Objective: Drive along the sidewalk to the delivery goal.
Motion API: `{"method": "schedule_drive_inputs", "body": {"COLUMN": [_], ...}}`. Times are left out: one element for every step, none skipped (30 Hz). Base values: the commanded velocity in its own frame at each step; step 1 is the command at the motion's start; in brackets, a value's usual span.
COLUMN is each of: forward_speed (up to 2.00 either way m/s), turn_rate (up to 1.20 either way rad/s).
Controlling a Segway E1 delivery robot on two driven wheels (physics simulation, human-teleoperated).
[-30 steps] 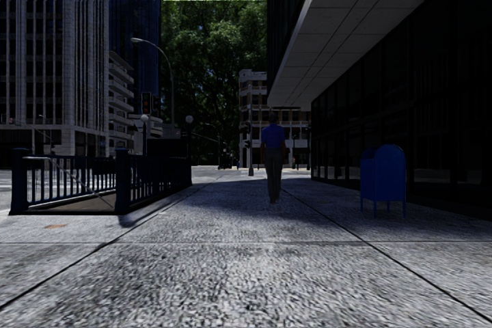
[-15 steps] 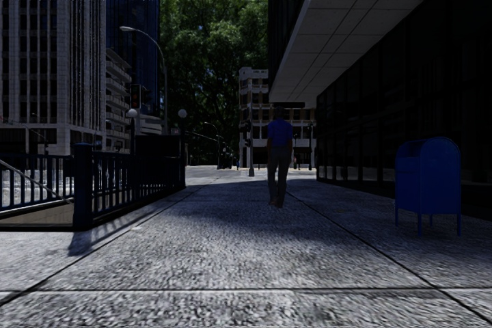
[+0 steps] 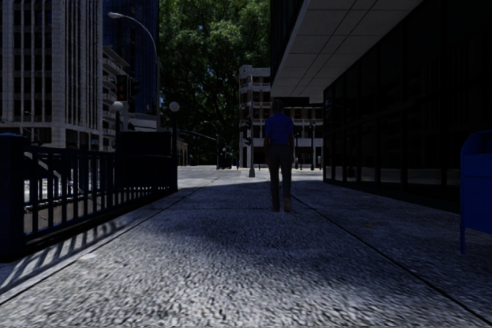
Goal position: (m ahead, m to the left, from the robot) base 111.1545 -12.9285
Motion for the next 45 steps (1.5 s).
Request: {"method": "schedule_drive_inputs", "body": {"forward_speed": [2.0, 2.0, 2.0, 2.0, 2.0, 2.0, 2.0, 2.0, 2.0, 2.0, 2.0, 2.0, 2.0, 2.0, 2.0, 2.0, 2.0, 2.0, 2.0, 2.0, 2.0, 2.0, 2.0, 2.0, 2.0, 2.0, 2.0, 2.0, 2.0, 2.0, 2.0, 2.0, 2.0, 2.0, 2.0, 2.0, 2.0, 2.0, 2.0, 2.0, 2.0, 2.0, 2.0, 2.0, 2.0], "turn_rate": [0.0, 0.0, 0.0, 0.0, 0.0, 0.0, 0.0, 0.0, 0.0, 0.0, 0.0, 0.0, 0.0, 0.0, 0.0, 0.0, 0.0, 0.0, 0.0, 0.0, 0.0, 0.0, 0.0, 0.0, 0.0, 0.0, 0.0, 0.0, 0.0, 0.0, 0.0, 0.0, 0.0, 0.0, 0.0, 0.0, 0.0, 0.0, 0.0, 0.0, 0.0, 0.0, 0.0, 0.26, 0.26]}}
